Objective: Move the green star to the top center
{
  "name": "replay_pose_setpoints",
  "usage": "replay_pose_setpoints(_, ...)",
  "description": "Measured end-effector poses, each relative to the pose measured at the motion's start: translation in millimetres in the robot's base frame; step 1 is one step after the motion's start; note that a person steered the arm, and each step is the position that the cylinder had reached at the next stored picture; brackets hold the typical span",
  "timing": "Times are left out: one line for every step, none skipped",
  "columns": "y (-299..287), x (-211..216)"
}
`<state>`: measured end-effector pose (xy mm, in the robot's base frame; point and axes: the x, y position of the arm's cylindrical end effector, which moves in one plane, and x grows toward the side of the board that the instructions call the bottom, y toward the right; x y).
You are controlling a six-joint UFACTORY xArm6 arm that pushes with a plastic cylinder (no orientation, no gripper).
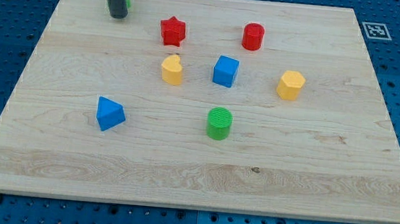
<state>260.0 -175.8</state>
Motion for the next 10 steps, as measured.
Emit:
replay_pose_setpoints(-2,-22)
replay_pose_setpoints(-3,-34)
replay_pose_setpoints(5,-34)
replay_pose_setpoints(50,-21)
replay_pose_setpoints(80,-51)
replay_pose_setpoints(76,-69)
replay_pose_setpoints(52,-68)
replay_pose_setpoints(13,-69)
replay_pose_setpoints(9,-69)
replay_pose_setpoints(9,-68)
